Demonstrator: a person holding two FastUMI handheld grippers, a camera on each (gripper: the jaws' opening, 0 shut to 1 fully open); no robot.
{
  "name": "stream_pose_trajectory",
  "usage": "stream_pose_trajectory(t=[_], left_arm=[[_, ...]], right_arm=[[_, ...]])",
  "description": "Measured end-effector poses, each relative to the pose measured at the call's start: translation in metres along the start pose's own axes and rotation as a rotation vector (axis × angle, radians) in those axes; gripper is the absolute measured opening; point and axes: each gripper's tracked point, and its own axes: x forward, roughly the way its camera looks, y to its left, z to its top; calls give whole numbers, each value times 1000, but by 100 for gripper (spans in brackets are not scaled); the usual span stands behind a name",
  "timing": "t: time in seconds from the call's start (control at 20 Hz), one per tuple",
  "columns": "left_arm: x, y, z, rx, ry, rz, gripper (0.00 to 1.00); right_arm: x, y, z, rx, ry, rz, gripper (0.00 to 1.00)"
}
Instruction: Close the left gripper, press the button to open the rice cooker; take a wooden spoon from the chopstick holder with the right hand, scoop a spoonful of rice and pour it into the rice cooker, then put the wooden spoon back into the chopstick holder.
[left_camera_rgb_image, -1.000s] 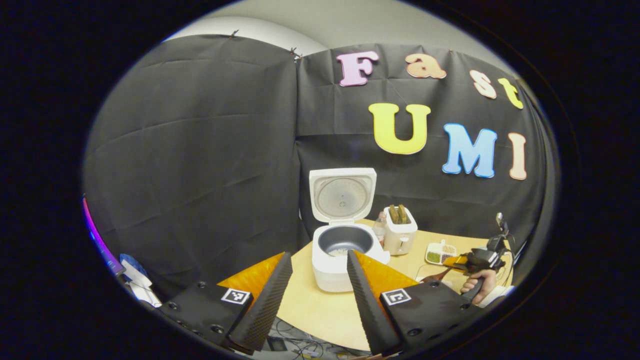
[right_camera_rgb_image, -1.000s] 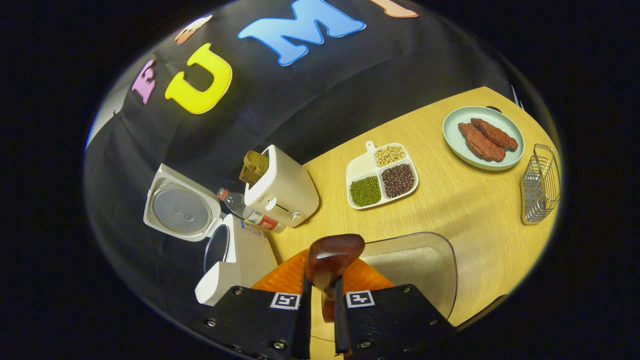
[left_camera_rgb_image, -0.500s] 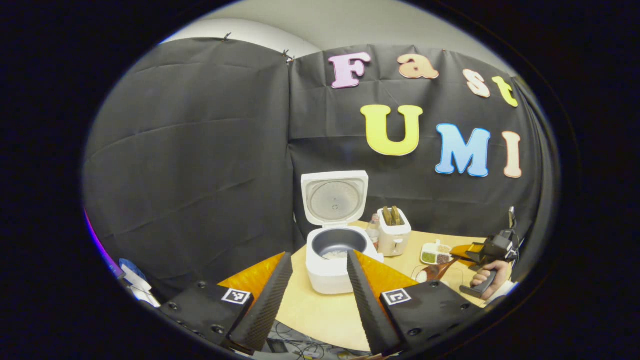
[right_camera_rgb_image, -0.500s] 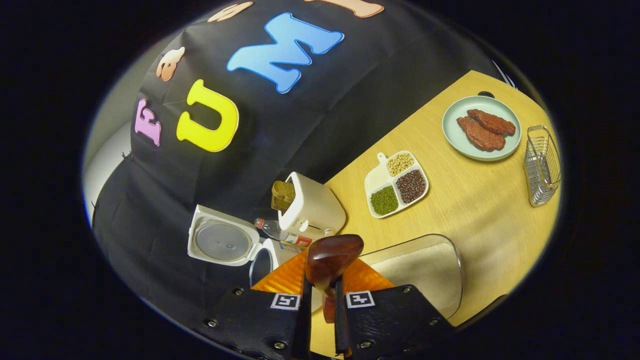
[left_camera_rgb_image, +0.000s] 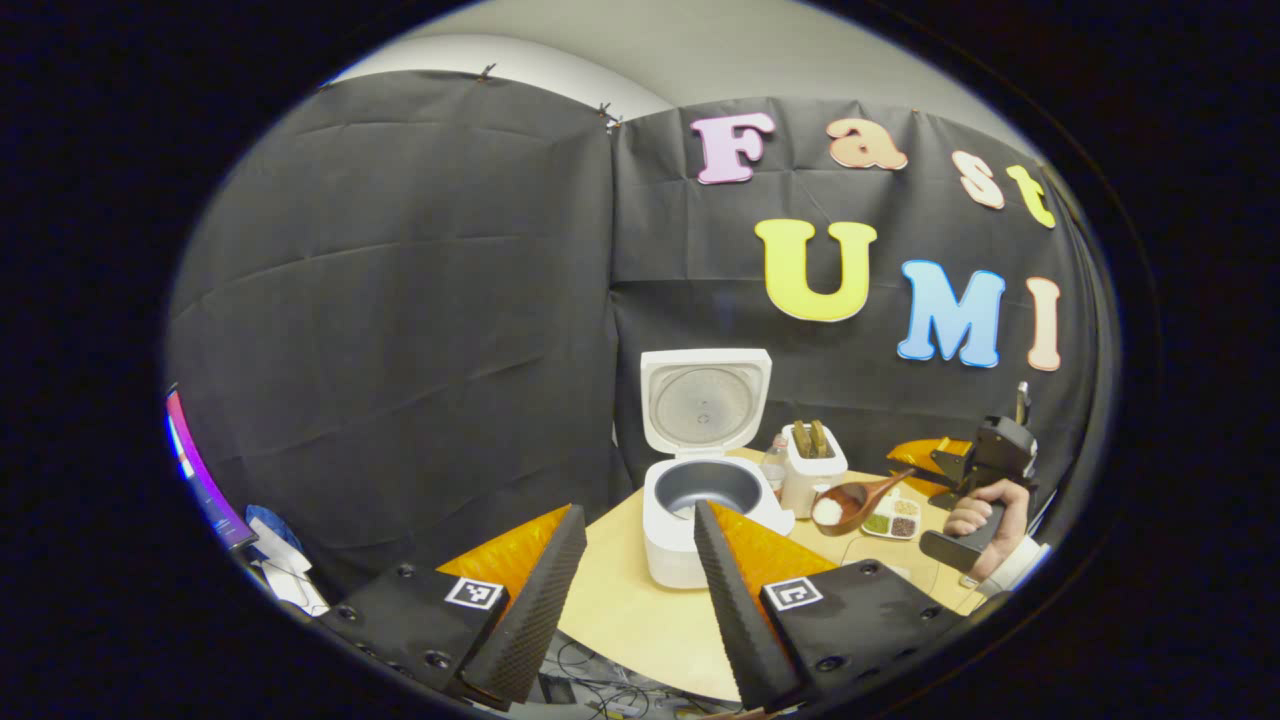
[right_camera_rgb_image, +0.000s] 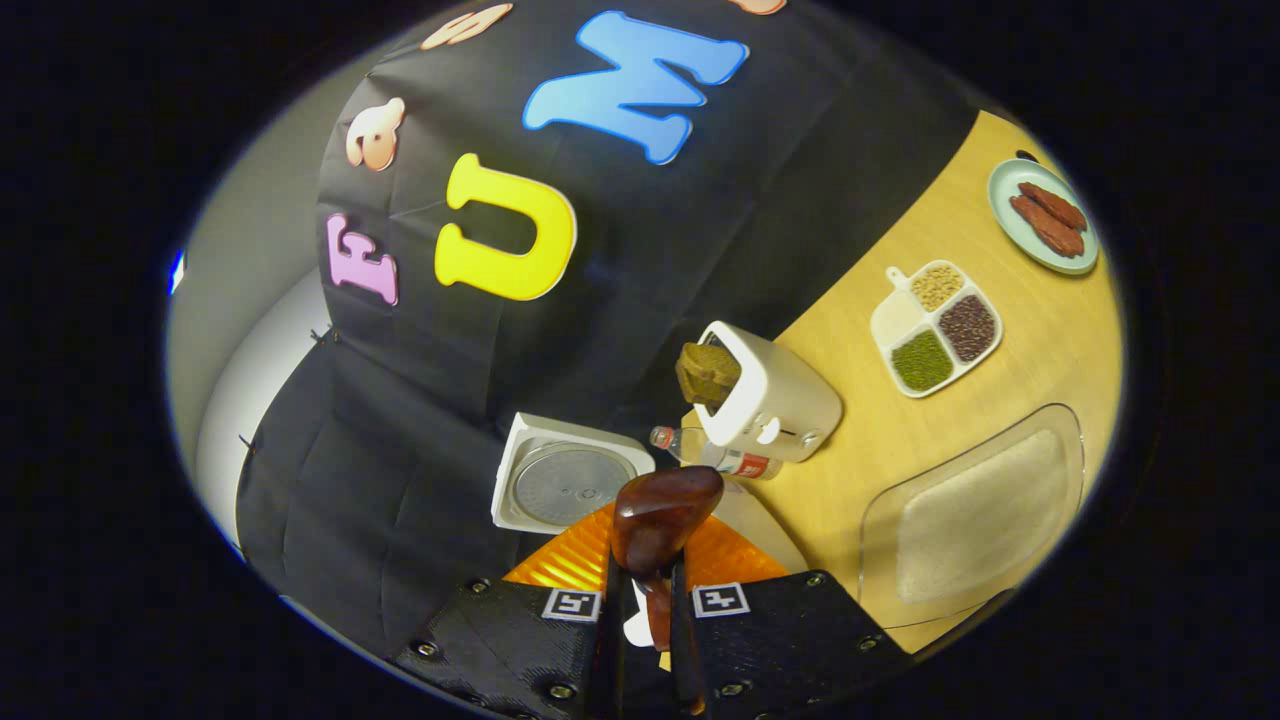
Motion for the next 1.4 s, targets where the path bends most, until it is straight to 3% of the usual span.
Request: stream_pose_trajectory(t=[0.15,0.2,0.3,0.65,0.75,0.95,1.0,1.05,1.15,1.2,1.25,1.35,1.4], left_arm=[[-2,18,-1,-13,-1,30,80],[0,24,-4,-15,2,41,84],[3,35,-5,-21,4,63,80],[9,70,-17,-56,20,132,80],[13,77,-24,-65,35,148,80],[13,89,-31,-75,49,177,84],[14,91,-32,-80,56,180,75],[14,91,-35,-86,64,181,80],[16,91,-39,-93,75,183,75],[17,92,-41,-94,77,185,84],[17,92,-40,-94,76,185,80],[19,94,-40,-93,76,185,80],[20,92,-41,-90,76,185,75]], right_arm=[[37,40,-20,-113,25,38,19],[50,52,-27,-153,35,45,18],[76,66,-41,-239,51,45,19],[163,61,-97,-598,149,-14,19],[173,53,-114,-728,180,-21,19],[187,46,-139,-842,231,-15,19],[186,42,-141,-881,237,-19,19],[187,38,-145,-911,255,-21,19],[186,31,-155,-950,289,-8,19],[184,29,-158,-985,298,-1,19],[181,27,-160,-1036,304,4,19],[171,23,-167,-1162,309,15,19],[166,22,-172,-1226,307,22,24]])
